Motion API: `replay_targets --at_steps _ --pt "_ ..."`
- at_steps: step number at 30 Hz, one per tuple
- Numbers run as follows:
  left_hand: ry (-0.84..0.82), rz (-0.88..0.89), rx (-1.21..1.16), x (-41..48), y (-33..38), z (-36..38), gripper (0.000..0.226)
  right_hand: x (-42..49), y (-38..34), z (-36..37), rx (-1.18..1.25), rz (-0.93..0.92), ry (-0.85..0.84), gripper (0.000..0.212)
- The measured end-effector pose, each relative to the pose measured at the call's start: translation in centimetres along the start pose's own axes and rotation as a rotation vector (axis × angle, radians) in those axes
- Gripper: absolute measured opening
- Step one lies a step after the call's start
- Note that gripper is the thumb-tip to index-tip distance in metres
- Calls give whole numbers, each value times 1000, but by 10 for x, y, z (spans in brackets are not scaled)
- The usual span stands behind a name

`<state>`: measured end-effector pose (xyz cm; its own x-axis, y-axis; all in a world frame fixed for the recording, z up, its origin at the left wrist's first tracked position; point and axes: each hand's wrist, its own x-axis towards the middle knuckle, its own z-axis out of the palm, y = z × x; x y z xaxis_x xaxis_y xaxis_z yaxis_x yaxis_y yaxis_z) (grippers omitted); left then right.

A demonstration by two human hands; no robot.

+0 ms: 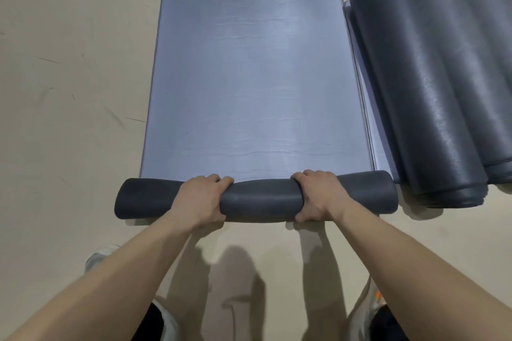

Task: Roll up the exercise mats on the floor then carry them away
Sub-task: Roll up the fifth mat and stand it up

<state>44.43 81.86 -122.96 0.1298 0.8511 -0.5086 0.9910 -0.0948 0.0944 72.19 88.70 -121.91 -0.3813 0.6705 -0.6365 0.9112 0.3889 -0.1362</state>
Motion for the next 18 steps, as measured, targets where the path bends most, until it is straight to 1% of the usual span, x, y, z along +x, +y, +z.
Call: replay_targets --at_steps 3,4,5,7,8,9,11,12,13,14,15,16,17,18 --pt "-183 -14 -78 3 3 -20 73 -32 -1 39 -169 37 298 84" --pt "-232 -14 -94 7 3 -26 75 -34 -1 47 -192 48 371 83" --pt "-278 -25 -124 11 2 -32 77 -32 0 47 -185 56 379 81" --pt "-336 -69 -191 14 -2 -38 79 -19 3 27 -126 54 257 75" --pt "-311 -83 -180 12 -2 -39 80 -11 5 13 -102 41 179 74" --pt "-220 -87 -115 9 0 -37 83 -2 7 -3 -70 19 105 73" --pt "35 -95 63 1 7 -22 92 14 14 -34 37 -2 -72 71" --pt "108 -107 102 -3 12 -15 94 23 16 -48 94 -2 -164 72" --pt "136 -117 93 -2 14 -11 94 30 17 -57 131 0 -232 76" --pt "123 -118 58 2 11 -11 93 34 17 -61 138 1 -258 81" --pt "94 -106 18 10 7 -14 91 37 14 -60 119 -4 -215 88" --pt "56 -87 -22 21 -1 -18 91 36 12 -51 54 -5 -90 92" --pt "-1 -64 -72 33 -9 -25 93 32 9 -37 -57 -18 81 92" --pt "-75 -45 -128 44 -17 -34 95 26 5 -17 -175 -30 243 88"
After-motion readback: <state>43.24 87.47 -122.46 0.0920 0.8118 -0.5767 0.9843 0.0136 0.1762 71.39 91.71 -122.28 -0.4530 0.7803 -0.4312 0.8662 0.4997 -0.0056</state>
